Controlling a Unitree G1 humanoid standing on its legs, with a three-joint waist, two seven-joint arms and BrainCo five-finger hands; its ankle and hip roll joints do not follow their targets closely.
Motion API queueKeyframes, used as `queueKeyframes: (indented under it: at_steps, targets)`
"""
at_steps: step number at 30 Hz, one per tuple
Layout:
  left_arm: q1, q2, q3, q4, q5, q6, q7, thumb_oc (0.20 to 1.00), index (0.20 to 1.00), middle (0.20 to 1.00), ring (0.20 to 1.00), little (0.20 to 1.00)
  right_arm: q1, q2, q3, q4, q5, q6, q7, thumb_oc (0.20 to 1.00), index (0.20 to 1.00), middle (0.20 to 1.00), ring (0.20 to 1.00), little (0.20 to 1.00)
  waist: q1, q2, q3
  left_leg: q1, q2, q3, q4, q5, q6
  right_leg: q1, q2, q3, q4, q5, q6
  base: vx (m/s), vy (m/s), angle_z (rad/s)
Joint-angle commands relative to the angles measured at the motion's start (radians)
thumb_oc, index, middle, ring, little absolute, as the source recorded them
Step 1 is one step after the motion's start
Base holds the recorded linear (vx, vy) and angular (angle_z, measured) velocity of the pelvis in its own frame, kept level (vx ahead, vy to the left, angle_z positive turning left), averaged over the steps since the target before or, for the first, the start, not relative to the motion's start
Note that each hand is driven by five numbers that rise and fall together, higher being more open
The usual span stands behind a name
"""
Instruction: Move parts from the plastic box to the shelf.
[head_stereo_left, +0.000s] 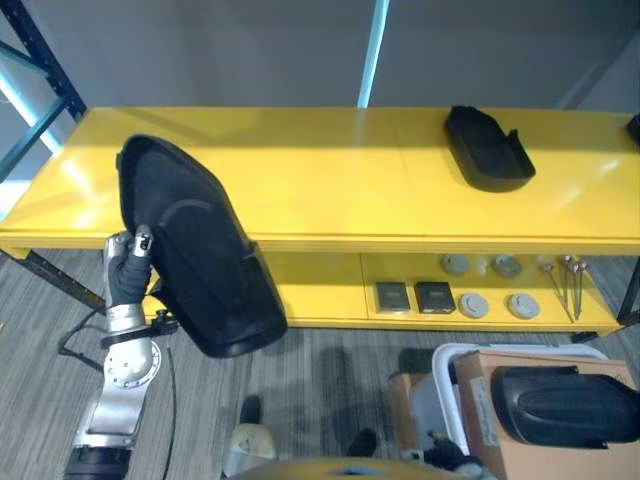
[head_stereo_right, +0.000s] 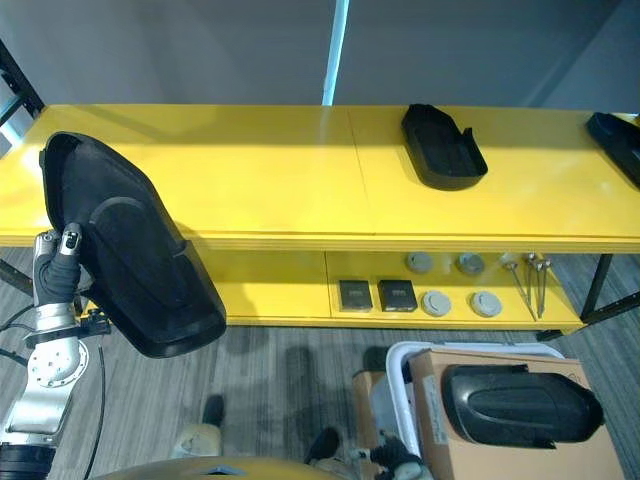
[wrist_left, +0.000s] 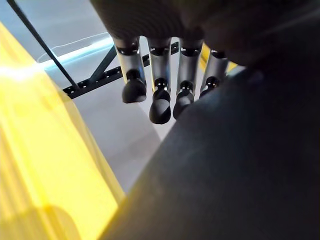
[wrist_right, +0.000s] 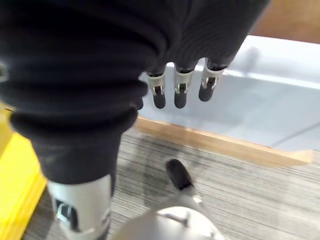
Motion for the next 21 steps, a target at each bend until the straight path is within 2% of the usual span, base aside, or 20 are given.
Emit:
queueKeyframes:
  at_steps: [1, 2, 4, 6, 8, 10, 11, 12, 13, 15, 17, 19, 20, 21]
  targets:
    - [-0.046, 0.087, 0.018, -0.140, 0.025, -0.037, 0.002, 0.200, 0.200, 0.200, 0.200, 0.200, -0.015, 0.037, 0.041, -0.033, -0.049, 0.005, 0.008, 1.000, 1.000, 1.000, 1.000, 1.000, -0.007, -0.028, -0.047, -0.025, -0.080, -0.029, 0.012, -0.090, 0.074, 0.113, -0.160, 0.007, 0.168, -0.038, 0.122, 0.17, 0.427, 0.20]
    - [-0.061, 0.098, 0.011, -0.150, 0.015, -0.038, -0.005, 0.200, 0.200, 0.200, 0.200, 0.200, -0.026, 0.039, 0.043, -0.053, -0.047, 0.008, 0.008, 1.000, 1.000, 1.000, 1.000, 1.000, -0.020, -0.033, -0.030, -0.005, -0.112, -0.035, 0.010, -0.105, 0.104, 0.064, -0.219, 0.055, 0.275, 0.055, 0.144, 0.17, 0.337, 0.29]
    - [-0.075, 0.113, 0.005, -0.157, 0.007, -0.035, -0.008, 0.200, 0.200, 0.200, 0.200, 0.200, -0.043, 0.041, 0.029, -0.079, -0.027, 0.008, -0.006, 1.000, 1.000, 1.000, 1.000, 1.000, -0.039, -0.016, -0.010, 0.015, -0.120, -0.039, 0.005, -0.119, 0.134, -0.007, -0.252, 0.106, 0.407, 0.120, 0.145, 0.12, 0.281, 0.28]
    - [-0.097, 0.119, -0.023, -0.159, 0.010, -0.031, -0.013, 0.200, 0.200, 0.200, 0.200, 0.200, -0.060, 0.049, 0.012, -0.091, -0.003, 0.004, -0.038, 1.000, 1.000, 1.000, 1.000, 1.000, -0.067, 0.008, -0.004, 0.026, -0.106, -0.043, 0.000, -0.126, 0.140, -0.092, -0.204, 0.155, 0.462, 0.058, 0.118, 0.14, 0.167, -0.04]
    - [-0.095, 0.123, -0.030, -0.165, 0.014, -0.034, -0.025, 0.200, 0.200, 0.200, 0.200, 0.200, -0.067, 0.057, 0.018, -0.094, 0.001, 0.003, -0.041, 1.000, 1.000, 1.000, 1.000, 1.000, -0.083, 0.018, 0.000, 0.037, -0.100, -0.046, 0.000, -0.134, 0.133, -0.139, -0.151, 0.165, 0.412, 0.006, 0.104, 0.18, 0.037, 0.02]
    - [-0.091, 0.118, -0.033, -0.163, -0.003, -0.037, -0.038, 0.200, 0.200, 0.200, 0.200, 0.200, -0.071, 0.067, 0.037, -0.099, -0.003, 0.003, -0.034, 1.000, 1.000, 1.000, 1.000, 1.000, -0.100, 0.020, 0.004, 0.054, -0.096, -0.052, 0.000, -0.148, 0.116, -0.153, -0.082, 0.155, 0.281, -0.044, 0.092, 0.17, -0.057, 0.00]
    - [-0.092, 0.119, -0.033, -0.163, -0.003, -0.037, -0.038, 0.200, 0.200, 0.200, 0.200, 0.200, -0.071, 0.067, 0.037, -0.099, -0.003, 0.003, -0.034, 1.000, 1.000, 1.000, 1.000, 1.000, -0.102, 0.020, 0.003, 0.050, -0.095, -0.053, 0.000, -0.144, 0.116, -0.151, -0.079, 0.151, 0.271, -0.036, 0.090, 0.25, -0.118, 0.08]
    - [-0.100, 0.107, -0.047, -0.149, -0.011, -0.037, -0.043, 0.200, 0.200, 0.200, 0.200, 0.200, -0.072, 0.066, 0.062, -0.097, -0.022, 0.004, -0.031, 1.000, 1.000, 1.000, 1.000, 1.000, -0.127, 0.013, 0.006, 0.075, -0.098, -0.075, 0.000, -0.165, 0.108, -0.178, -0.014, 0.206, 0.142, -0.035, 0.089, 0.29, -0.129, 0.17]
    - [-0.109, 0.100, -0.058, -0.143, -0.015, -0.037, -0.047, 0.200, 0.200, 0.200, 0.200, 0.200, -0.074, 0.062, 0.067, -0.097, -0.027, 0.005, -0.029, 1.000, 1.000, 1.000, 1.000, 1.000, -0.141, 0.010, 0.007, 0.086, -0.099, -0.088, 0.000, -0.174, 0.106, -0.196, 0.015, 0.247, 0.083, -0.007, 0.092, 0.42, -0.184, 0.17]
    - [-0.109, 0.090, -0.074, -0.137, -0.010, -0.041, -0.063, 0.200, 0.200, 0.200, 0.200, 0.200, -0.065, 0.063, 0.072, -0.086, -0.036, 0.009, -0.020, 1.000, 1.000, 1.000, 1.000, 1.000, -0.153, -0.002, -0.003, 0.107, -0.104, -0.112, 0.000, -0.202, 0.102, -0.196, 0.039, 0.298, 0.017, 0.008, 0.092, 0.32, -0.169, 0.50]
    - [-0.085, 0.083, -0.063, -0.138, -0.015, -0.042, -0.074, 0.200, 0.200, 0.200, 0.200, 0.200, -0.058, 0.063, 0.082, -0.076, -0.052, 0.008, -0.013, 1.000, 1.000, 1.000, 1.000, 1.000, -0.151, -0.003, -0.016, 0.132, -0.096, -0.117, 0.000, -0.214, 0.098, -0.157, 0.048, 0.294, -0.007, 0.019, 0.080, 0.37, -0.243, 0.76]
    - [-0.063, 0.056, -0.044, -0.119, -0.073, -0.043, -0.086, 0.200, 0.200, 0.200, 0.200, 0.200, -0.038, 0.049, 0.094, -0.081, -0.059, 0.005, 0.004, 1.000, 1.000, 1.000, 1.000, 1.000, -0.160, -0.001, -0.034, 0.106, -0.087, -0.120, 0.171, -0.237, 0.075, -0.103, 0.075, 0.308, -0.008, -0.017, 0.051, 0.40, -0.330, 0.16]
    - [-0.081, 0.040, -0.038, -0.113, -0.111, -0.042, -0.086, 0.200, 0.200, 0.200, 0.200, 0.200, -0.035, 0.026, 0.069, -0.094, -0.031, 0.000, 0.000, 1.000, 1.000, 1.000, 1.000, 1.000, -0.164, -0.014, -0.004, -0.002, -0.102, -0.086, 0.389, -0.185, 0.023, -0.054, 0.061, 0.294, -0.015, -0.036, 0.028, 0.14, -0.197, 0.28]
    - [-0.083, 0.040, -0.038, -0.112, -0.112, -0.042, -0.086, 0.200, 0.200, 0.200, 0.200, 0.200, -0.036, 0.025, 0.067, -0.095, -0.030, 0.000, 0.000, 1.000, 1.000, 1.000, 1.000, 1.000, -0.166, -0.013, -0.003, -0.016, -0.101, -0.089, 0.410, -0.192, 0.022, -0.056, 0.062, 0.291, -0.015, -0.035, 0.027, 0.07, -0.180, 0.47]
